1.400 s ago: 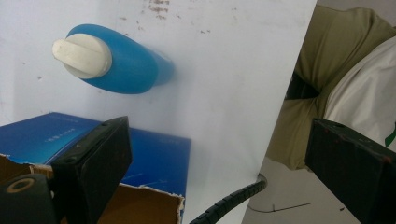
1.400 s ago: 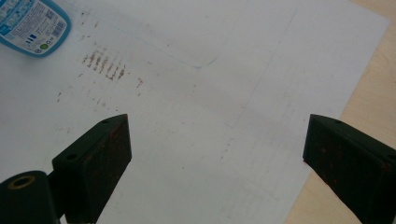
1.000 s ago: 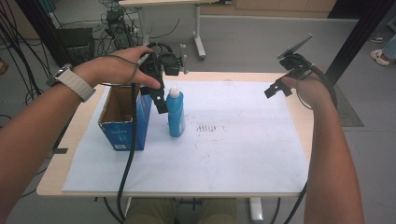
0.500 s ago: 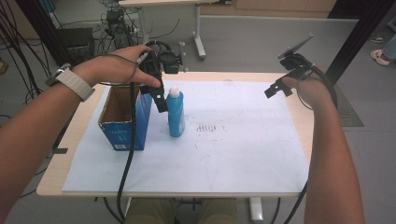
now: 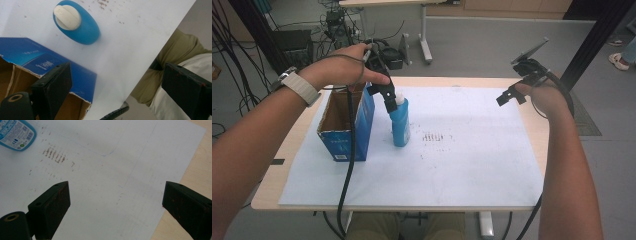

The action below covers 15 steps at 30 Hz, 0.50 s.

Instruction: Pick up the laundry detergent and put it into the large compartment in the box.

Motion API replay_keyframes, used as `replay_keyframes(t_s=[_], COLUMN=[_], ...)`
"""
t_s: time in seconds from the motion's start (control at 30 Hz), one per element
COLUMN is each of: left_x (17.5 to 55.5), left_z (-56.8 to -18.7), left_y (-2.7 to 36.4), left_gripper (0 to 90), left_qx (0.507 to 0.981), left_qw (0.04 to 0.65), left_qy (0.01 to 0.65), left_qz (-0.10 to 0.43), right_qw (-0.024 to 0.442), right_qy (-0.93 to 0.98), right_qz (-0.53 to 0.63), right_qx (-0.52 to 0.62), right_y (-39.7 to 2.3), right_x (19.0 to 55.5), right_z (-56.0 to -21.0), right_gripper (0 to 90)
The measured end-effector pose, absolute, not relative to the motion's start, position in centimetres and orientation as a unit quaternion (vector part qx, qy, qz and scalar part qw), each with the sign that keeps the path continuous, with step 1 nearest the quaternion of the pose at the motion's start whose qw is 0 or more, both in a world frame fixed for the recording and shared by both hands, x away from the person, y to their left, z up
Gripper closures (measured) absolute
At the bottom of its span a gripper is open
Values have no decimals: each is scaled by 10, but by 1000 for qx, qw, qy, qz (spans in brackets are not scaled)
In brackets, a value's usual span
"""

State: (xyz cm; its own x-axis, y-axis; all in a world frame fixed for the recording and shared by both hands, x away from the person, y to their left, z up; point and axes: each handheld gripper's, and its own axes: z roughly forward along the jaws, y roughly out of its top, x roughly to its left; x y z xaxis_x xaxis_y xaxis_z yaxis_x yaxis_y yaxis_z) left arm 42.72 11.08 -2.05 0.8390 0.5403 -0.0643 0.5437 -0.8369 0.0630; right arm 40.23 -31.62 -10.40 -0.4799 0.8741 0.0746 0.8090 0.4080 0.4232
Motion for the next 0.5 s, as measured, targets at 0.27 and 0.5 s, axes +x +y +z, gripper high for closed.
replay_keyframes(t_s=[0.27,0.5], left_x=[434,440], left_z=[-22,-26], left_y=[107,106], left_gripper=[109,115], left_qx=[924,864], left_qw=[52,60], left_qy=[379,500], left_qz=[-13,3], right_qw=[77,76], right_qy=[837,837], right_qz=[206,207], right_qx=[501,500], right_y=[-315,-315], right_x=[405,405], right_z=[-106,-108], right_gripper=[75,75])
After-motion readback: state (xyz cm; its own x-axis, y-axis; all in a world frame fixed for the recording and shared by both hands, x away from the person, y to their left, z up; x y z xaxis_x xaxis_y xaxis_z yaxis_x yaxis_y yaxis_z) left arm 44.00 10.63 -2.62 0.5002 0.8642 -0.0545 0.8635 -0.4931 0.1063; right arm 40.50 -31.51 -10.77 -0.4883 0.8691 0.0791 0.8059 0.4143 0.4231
